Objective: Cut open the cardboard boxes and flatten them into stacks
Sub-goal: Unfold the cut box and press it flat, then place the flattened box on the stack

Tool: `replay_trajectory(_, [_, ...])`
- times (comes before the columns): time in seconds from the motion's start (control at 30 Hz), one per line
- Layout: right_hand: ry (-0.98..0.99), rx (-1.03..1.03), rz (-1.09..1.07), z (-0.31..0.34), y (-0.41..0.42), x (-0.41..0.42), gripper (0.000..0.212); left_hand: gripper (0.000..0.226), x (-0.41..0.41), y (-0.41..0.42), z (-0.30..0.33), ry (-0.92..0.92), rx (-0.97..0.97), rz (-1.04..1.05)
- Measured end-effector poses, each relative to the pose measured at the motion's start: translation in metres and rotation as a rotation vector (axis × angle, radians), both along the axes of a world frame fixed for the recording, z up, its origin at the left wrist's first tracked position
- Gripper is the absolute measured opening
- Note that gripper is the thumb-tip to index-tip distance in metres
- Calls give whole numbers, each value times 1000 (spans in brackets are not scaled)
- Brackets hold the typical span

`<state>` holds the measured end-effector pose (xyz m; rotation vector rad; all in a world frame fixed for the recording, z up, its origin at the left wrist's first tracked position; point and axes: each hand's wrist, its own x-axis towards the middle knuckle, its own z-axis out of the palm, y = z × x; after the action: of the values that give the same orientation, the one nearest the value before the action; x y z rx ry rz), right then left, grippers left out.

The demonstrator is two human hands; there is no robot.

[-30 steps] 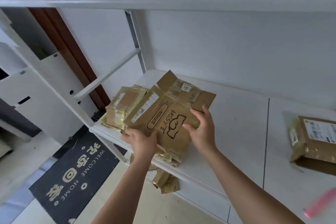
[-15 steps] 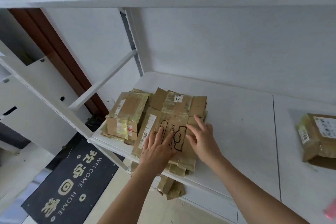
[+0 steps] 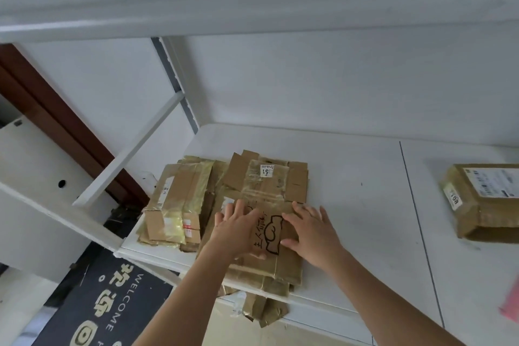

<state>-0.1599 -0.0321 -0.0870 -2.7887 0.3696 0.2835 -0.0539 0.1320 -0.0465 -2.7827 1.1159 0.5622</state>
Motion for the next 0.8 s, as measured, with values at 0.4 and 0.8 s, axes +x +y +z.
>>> replay_trajectory(0.4, [21,110,-71,-13,11,-1,68,92,17,-1,-13,114,-21,-13])
replay_trajectory(0.8, [-409,-163,-149,26,-70,-65,21,36,-23,-74,39,-98,-175,-41])
